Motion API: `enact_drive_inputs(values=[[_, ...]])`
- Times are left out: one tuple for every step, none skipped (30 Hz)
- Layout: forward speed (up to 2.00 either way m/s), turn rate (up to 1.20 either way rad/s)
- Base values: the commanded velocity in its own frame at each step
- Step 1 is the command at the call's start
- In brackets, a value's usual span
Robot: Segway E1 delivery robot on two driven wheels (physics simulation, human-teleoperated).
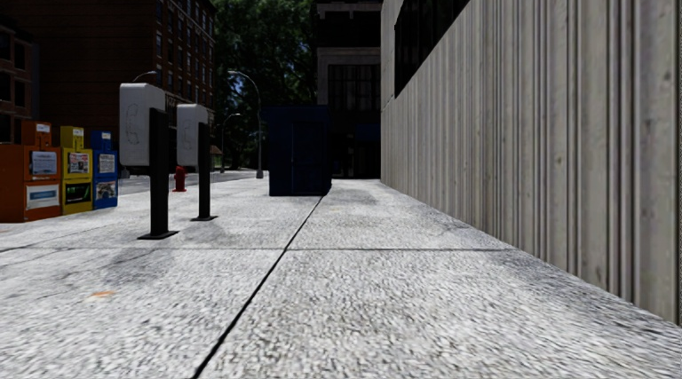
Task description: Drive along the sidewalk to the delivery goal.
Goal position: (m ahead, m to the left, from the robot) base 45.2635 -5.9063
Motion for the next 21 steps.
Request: enact_drive_inputs(values=[[2.00, 0.29], [2.00, 0.29], [2.00, 0.30], [2.00, 0.30], [2.00, 0.30], [2.00, 0.30], [2.00, 0.30], [2.00, 0.30], [2.00, 0.30], [2.00, 0.30], [2.00, 0.30], [2.00, 0.30], [2.00, 0.30], [2.00, 0.30], [2.00, 0.30], [2.00, 0.30], [2.00, 0.30], [2.00, 0.30], [2.00, 0.30], [2.00, 0.30], [2.00, 0.30]])
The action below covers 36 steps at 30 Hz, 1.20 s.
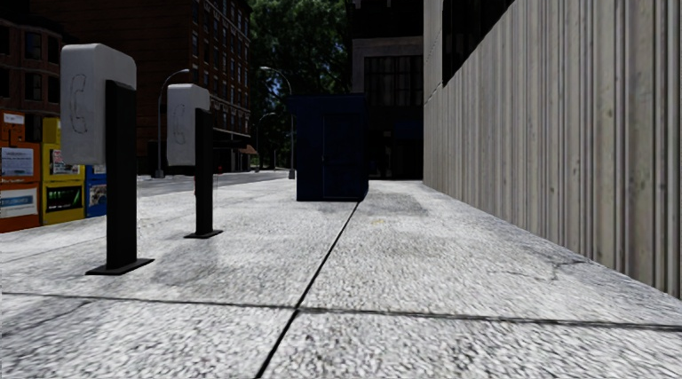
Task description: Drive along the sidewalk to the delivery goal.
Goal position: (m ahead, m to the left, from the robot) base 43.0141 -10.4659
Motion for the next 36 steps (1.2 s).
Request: enact_drive_inputs(values=[[2.00, 0.30], [2.00, 0.30], [2.00, 0.30], [2.00, 0.30], [2.00, 0.30], [2.00, 0.30], [2.00, 0.30], [2.00, 0.30], [2.00, 0.30], [2.00, 0.30], [2.00, 0.30], [2.00, 0.30], [2.00, 0.30], [2.00, 0.30], [2.00, 0.30], [2.00, 0.30], [2.00, 0.30], [2.00, 0.30], [2.00, 0.30], [2.00, 0.30], [2.00, 0.30], [2.00, 0.30], [2.00, 0.30], [2.00, 0.30], [2.00, 0.30], [2.00, 0.30], [2.00, 0.30], [2.00, 0.30], [2.00, 0.30], [2.00, 0.30], [2.00, 0.30], [2.00, 0.30], [2.00, 0.30], [2.00, 0.30], [2.00, 0.30], [2.00, 0.30]])
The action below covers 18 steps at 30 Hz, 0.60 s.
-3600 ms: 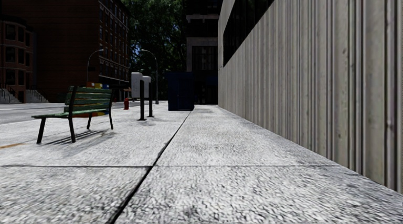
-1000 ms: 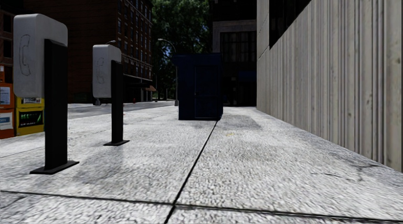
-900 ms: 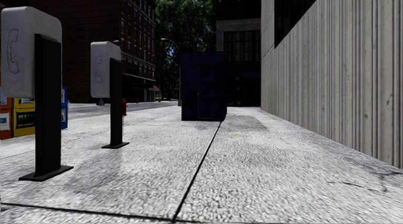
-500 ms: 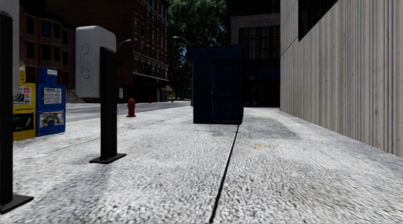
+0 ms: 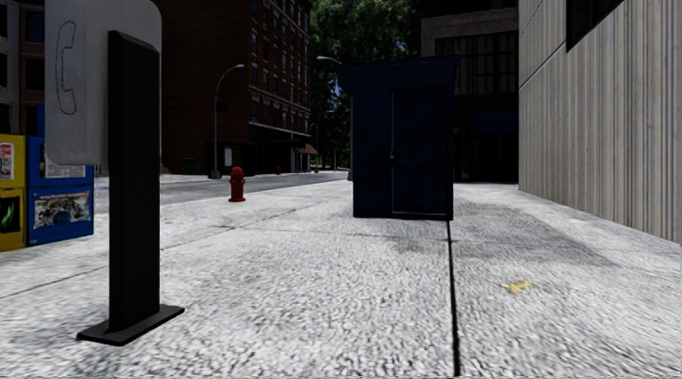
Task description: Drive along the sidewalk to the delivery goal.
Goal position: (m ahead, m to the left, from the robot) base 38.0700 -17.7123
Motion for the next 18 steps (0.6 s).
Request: enact_drive_inputs(values=[[2.00, 0.30], [2.00, 0.30], [2.00, 0.30], [2.00, 0.30], [2.00, 0.30], [2.00, 0.30], [2.00, 0.30], [2.00, 0.30], [2.00, 0.30], [2.00, 0.30], [2.00, 0.30], [2.00, 0.30], [2.00, 0.30], [2.00, 0.30], [2.00, 0.30], [2.00, 0.30], [2.00, 0.30], [2.00, 0.30]])
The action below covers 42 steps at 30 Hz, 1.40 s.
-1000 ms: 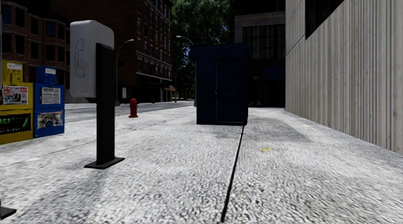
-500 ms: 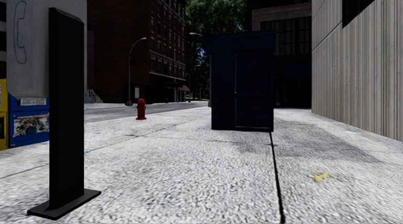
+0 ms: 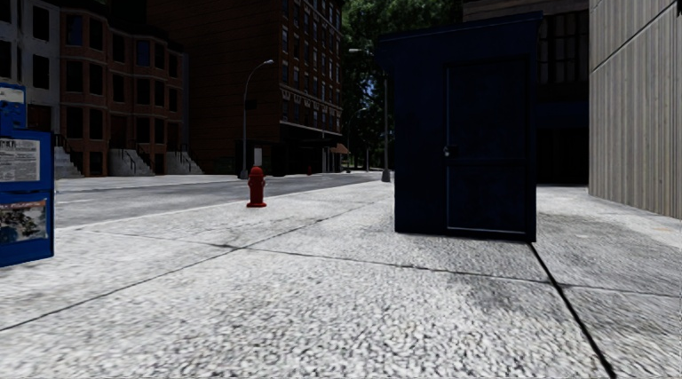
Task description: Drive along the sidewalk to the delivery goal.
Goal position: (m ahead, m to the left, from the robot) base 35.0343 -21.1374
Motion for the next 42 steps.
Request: enact_drive_inputs(values=[[2.00, 0.30], [2.00, 0.30], [2.00, 0.30], [2.00, 0.30], [2.00, 0.30], [2.00, 0.30], [2.00, 0.30], [2.00, 0.30], [2.00, 0.30], [2.00, 0.30], [2.00, 0.30], [2.00, 0.30], [2.00, 0.30], [2.00, 0.30], [2.00, 0.30], [2.00, 0.30], [2.00, 0.30], [2.00, 0.30], [2.00, 0.30], [2.00, 0.30], [2.00, 0.22], [2.00, 0.00], [2.00, 0.00], [2.00, 0.00], [2.00, 0.00], [2.00, 0.00], [2.00, 0.00], [2.00, 0.00], [2.00, 0.00], [2.00, 0.00], [2.00, -0.13], [2.00, -0.25], [2.00, -0.28], [2.00, -0.29], [2.00, -0.29], [2.00, -0.29], [2.00, -0.29], [2.00, -0.29], [2.00, -0.30], [2.00, -0.34], [2.00, -0.37], [2.00, -0.40]])
